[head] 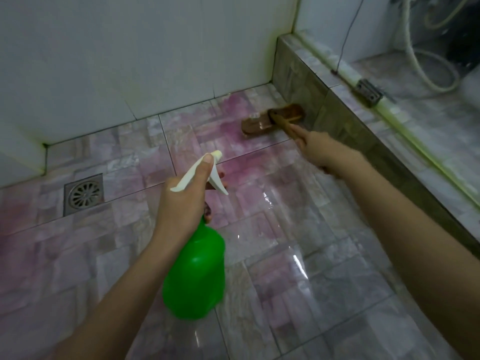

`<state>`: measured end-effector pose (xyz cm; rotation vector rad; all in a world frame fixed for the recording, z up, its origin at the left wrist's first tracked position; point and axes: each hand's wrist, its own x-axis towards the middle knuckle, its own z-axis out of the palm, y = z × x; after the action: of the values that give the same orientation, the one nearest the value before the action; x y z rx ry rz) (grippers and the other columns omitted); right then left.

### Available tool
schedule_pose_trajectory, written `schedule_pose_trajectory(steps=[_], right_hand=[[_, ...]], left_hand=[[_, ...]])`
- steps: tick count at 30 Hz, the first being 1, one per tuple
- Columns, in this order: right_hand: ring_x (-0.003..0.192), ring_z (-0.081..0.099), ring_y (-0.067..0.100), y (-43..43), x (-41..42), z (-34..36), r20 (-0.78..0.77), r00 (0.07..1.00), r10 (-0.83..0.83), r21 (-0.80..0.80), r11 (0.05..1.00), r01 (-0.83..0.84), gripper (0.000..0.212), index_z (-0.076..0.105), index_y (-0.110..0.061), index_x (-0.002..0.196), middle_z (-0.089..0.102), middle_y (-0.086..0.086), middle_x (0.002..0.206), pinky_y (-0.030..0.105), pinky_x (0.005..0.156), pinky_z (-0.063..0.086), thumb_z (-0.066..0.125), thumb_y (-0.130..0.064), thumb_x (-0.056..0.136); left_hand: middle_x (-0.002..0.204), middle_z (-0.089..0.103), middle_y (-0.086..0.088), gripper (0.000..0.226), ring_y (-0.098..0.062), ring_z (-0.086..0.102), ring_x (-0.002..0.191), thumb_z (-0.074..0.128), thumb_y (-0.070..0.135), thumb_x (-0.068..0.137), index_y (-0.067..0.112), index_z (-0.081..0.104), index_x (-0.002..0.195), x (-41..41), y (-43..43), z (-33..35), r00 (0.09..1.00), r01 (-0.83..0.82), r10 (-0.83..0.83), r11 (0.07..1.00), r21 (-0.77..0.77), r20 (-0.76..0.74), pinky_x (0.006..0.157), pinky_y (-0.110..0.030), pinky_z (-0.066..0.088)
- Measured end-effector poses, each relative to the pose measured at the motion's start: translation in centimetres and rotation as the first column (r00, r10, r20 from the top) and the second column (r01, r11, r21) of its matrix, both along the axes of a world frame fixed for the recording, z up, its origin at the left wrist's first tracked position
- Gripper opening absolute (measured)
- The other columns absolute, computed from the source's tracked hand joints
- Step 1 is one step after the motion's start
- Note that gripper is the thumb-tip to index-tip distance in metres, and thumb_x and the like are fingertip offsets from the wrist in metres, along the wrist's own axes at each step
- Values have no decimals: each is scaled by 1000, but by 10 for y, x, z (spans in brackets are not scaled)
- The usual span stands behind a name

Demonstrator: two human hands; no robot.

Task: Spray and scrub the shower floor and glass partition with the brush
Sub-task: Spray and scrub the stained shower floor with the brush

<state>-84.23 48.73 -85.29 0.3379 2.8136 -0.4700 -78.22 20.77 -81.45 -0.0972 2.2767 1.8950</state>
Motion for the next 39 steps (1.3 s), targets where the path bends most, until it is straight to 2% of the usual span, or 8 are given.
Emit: schedule_pose_trajectory(steps=[3, 9, 15, 22, 26, 31, 36, 39], right_hand=[[97, 63, 34, 20, 47, 30, 194, 978, 73, 53, 995, -84, 42, 24, -55, 142, 58, 16, 122, 37, 88, 49, 24, -41, 102], [65, 56, 33, 6, 104, -21, 2, 998, -57, 8, 998, 57, 52, 15, -43, 149, 64, 27, 96, 35, 60, 44, 34, -32, 102], [82, 61, 24, 32, 185, 44, 299, 954, 22, 58, 997, -41, 49, 9, -58, 139, 58, 4, 90, 32, 76, 43, 28, -33, 103], [81, 62, 37, 22, 178, 16, 64, 998, 23, -20, 1000, -22, 49, 17, -50, 146, 63, 18, 101, 40, 71, 53, 31, -31, 102], [82, 62, 24, 39, 292, 65, 329, 944, -7, 53, 999, -12, 47, 17, -53, 144, 62, 7, 98, 33, 77, 46, 29, -35, 102], [78, 63, 37, 13, 310, 11, 106, 987, -118, -26, 992, 121, 54, 13, -45, 148, 67, 21, 93, 42, 71, 53, 35, -30, 102], [75, 60, 16, 46, 407, 82, 421, 907, -15, 15, 1000, 10, 50, 1, -64, 130, 59, -4, 79, 27, 76, 45, 30, -34, 102], [71, 61, 24, 30, 420, 58, 310, 949, -66, -24, 997, 77, 53, 4, -59, 139, 62, 4, 76, 36, 73, 49, 33, -33, 102]], left_hand=[[88, 78, -10, 25, -16, 50, 49, 51, 56, 95, 51, 76, 92, 11, -5, 0, 1000, 21, -21, 1000, -20, -5, 46, -23, 45], [84, 79, 2, 27, -29, 68, 57, 52, 51, 97, 40, 77, 94, 40, 6, 8, 996, 80, -78, 996, -29, 50, 50, -23, 50], [92, 79, 4, 26, -51, 66, 81, 52, 61, 87, 53, 77, 87, 75, 6, 5, 988, 118, -118, 993, 9, 98, 47, -29, 50], [92, 80, 3, 36, -59, 62, 95, 57, 58, 93, 33, 77, 111, 111, 13, 1, 986, 141, -141, 990, 10, 91, 60, -37, 57], [94, 79, 3, 37, -58, 63, 92, 53, 63, 88, 43, 75, 109, 137, 13, 6, 977, 190, -191, 982, 15, 96, 50, -30, 50], [89, 80, 1, 31, -47, 57, 64, 55, 56, 88, 35, 77, 94, 168, 25, 10, 962, 239, -234, 971, -22, 143, 45, -28, 49], [96, 79, 4, 44, -32, 56, 48, 52, 60, 84, 32, 76, 106, 197, 32, 7, 935, 331, -326, 943, -20, 141, 44, -24, 48], [93, 79, 2, 32, -23, 50, 43, 52, 58, 86, 38, 77, 94, 212, 41, 4, 917, 366, -361, 930, 0, 169, 43, -23, 46]])
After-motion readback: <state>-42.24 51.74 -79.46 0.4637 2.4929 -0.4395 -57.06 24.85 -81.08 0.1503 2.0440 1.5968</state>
